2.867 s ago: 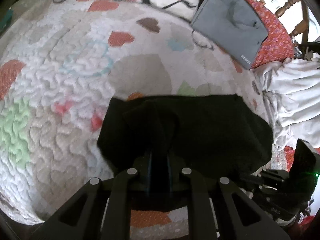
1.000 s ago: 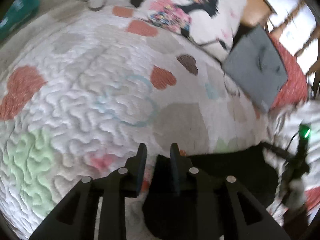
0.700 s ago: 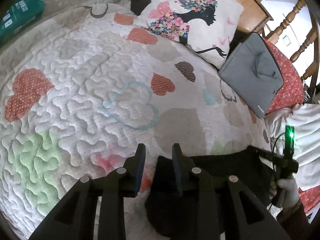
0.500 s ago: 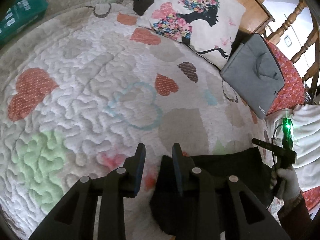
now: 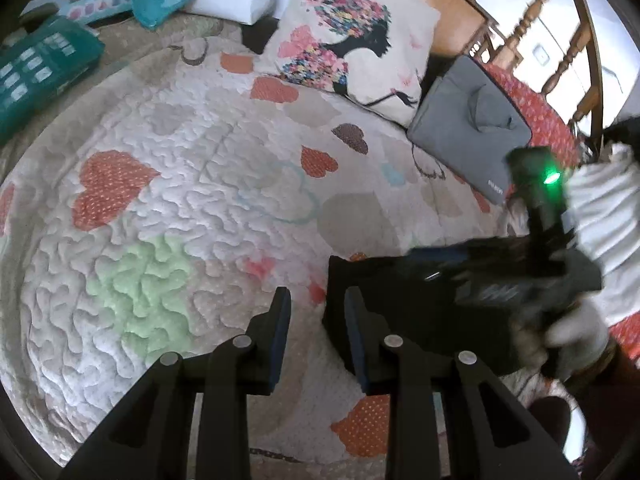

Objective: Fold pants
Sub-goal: 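Grasp the folded pants edge with the left gripper while the right gripper grasps beside it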

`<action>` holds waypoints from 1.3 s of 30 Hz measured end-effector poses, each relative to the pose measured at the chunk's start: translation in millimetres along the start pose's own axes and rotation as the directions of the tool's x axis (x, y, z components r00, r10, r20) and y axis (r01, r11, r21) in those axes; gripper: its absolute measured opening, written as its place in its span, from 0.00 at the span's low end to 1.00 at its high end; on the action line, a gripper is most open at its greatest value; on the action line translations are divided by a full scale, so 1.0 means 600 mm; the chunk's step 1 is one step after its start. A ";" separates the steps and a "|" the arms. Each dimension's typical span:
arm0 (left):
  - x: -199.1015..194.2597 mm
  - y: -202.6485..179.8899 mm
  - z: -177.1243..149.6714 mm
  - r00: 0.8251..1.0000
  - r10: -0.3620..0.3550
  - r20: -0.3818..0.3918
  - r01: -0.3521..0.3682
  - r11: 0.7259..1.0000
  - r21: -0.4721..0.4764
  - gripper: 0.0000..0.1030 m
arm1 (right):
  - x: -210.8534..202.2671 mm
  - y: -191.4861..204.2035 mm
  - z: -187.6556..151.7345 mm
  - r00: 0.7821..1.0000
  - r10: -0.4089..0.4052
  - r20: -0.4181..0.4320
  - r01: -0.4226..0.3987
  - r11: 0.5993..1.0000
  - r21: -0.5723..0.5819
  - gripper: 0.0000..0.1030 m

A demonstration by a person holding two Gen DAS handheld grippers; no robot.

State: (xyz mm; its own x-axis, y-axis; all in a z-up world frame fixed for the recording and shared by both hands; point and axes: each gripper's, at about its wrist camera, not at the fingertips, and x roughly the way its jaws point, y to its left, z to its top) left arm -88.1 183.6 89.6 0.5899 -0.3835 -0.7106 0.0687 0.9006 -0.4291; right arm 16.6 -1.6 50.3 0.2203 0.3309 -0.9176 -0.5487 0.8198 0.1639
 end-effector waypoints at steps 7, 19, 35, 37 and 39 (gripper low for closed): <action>0.001 -0.007 0.002 0.998 -0.065 0.005 0.065 0.998 0.016 0.26 | 0.031 0.037 0.013 0.996 -0.077 -0.038 0.075 0.996 -0.043 0.12; 0.112 -0.094 -0.023 0.982 0.039 -0.187 0.003 0.975 0.221 0.32 | 0.007 -0.003 0.070 1.000 -0.009 0.019 0.007 0.996 0.094 0.12; 0.058 -0.004 0.003 0.993 0.001 -0.116 -0.006 0.999 -0.041 0.06 | 0.032 -0.056 0.044 0.968 0.210 0.136 -0.244 0.911 0.332 0.40; 0.048 -0.009 0.007 0.997 -0.021 -0.072 0.018 0.999 -0.043 0.06 | -0.019 -0.069 0.026 0.955 0.194 0.226 -0.263 0.905 0.334 0.40; 0.042 -0.029 0.011 0.998 -0.057 -0.032 0.057 0.998 -0.008 0.11 | -0.066 -0.088 -0.005 0.951 0.162 0.265 -0.248 0.908 0.337 0.40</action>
State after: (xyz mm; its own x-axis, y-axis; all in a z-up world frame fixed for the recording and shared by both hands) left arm -69.3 159.4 83.0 0.5590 -0.4405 -0.7024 0.0958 0.8758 -0.4730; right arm 34.2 -59.2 77.0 0.3341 0.5709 -0.7500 -0.2811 0.8199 0.4988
